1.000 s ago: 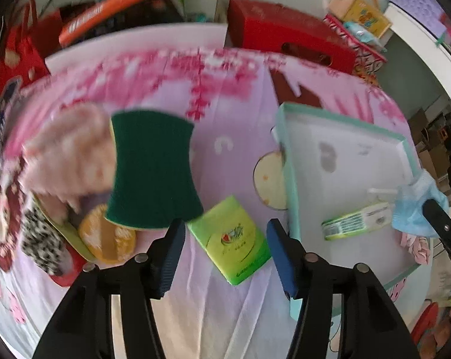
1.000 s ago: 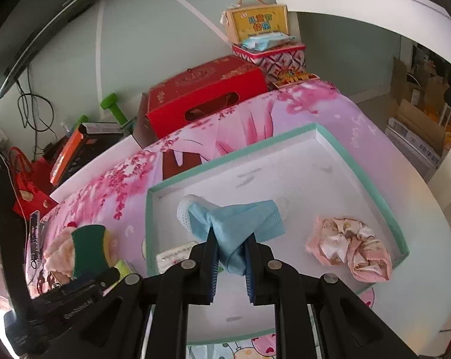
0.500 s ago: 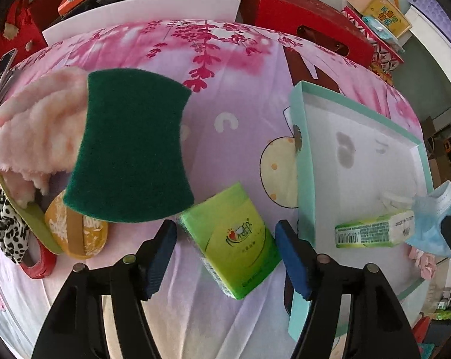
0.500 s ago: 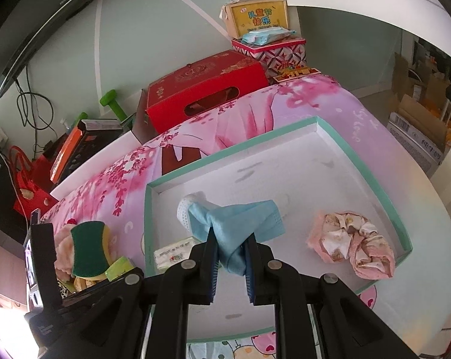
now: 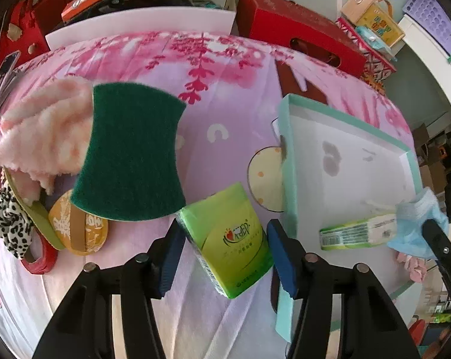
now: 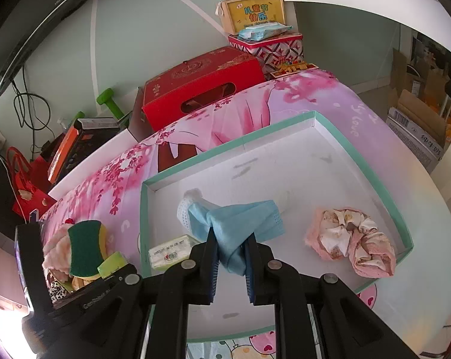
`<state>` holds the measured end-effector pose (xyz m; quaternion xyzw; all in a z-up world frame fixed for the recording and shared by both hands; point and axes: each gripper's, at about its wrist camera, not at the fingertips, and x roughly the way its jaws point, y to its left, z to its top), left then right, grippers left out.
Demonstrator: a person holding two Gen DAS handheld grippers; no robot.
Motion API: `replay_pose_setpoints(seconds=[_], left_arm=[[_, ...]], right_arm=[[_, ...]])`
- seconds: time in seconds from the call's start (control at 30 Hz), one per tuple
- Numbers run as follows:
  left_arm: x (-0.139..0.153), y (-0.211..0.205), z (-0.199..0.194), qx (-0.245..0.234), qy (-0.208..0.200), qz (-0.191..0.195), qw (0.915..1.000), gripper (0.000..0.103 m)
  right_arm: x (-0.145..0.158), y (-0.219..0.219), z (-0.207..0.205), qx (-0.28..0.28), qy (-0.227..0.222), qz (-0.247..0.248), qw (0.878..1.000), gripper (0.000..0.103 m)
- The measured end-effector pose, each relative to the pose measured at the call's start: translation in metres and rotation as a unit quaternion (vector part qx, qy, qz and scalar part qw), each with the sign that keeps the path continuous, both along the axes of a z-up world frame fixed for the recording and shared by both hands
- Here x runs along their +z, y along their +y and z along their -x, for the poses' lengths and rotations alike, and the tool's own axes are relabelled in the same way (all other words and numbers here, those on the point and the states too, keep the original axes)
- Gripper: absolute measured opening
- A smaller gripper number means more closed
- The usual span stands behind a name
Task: Organize soft objects
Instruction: 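Carry the tissue pack and blue mask into the white tray and open both tools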
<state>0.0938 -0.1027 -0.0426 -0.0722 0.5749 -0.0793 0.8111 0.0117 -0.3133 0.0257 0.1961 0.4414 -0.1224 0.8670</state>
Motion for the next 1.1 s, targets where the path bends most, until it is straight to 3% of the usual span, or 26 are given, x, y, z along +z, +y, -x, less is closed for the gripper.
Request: replay_pose_setpoints(seconds=[0.1, 0.23, 0.33, 0.57, 0.93, 1.1], left_arm=[[0.014, 0.004, 0.006, 0.001, -0.019, 0.008, 0.9998, 0.057], [0.040, 0.001, 0.008, -0.011, -0.076, 0.014, 0.9970, 0.057], [0.047, -0.010, 0.006, -0.037, -0.106, 0.036, 0.9931, 0.058], [0.043, -0.039, -0.006, -0.078, -0.107, 0.082, 0.9878, 0.058], [0.034, -0.069, -0.025, -0.095, -0.108, 0.084, 0.9860, 0.059], [0.029, -0.074, -0.025, -0.098, -0.101, 0.077, 0.9870, 0.073]], right_arm=[[0.001, -0.001, 0.001, -0.004, -0.005, -0.001, 1.000, 0.016], [0.002, -0.005, 0.003, -0.012, -0.008, -0.001, 1.000, 0.016], [0.003, -0.008, 0.004, -0.022, -0.010, 0.008, 1.000, 0.016], [-0.005, -0.029, 0.001, -0.046, -0.013, -0.001, 0.999, 0.016], [-0.013, -0.042, 0.002, -0.070, -0.004, -0.011, 0.997, 0.016], [-0.012, -0.041, 0.002, -0.068, -0.003, -0.008, 0.998, 0.019]])
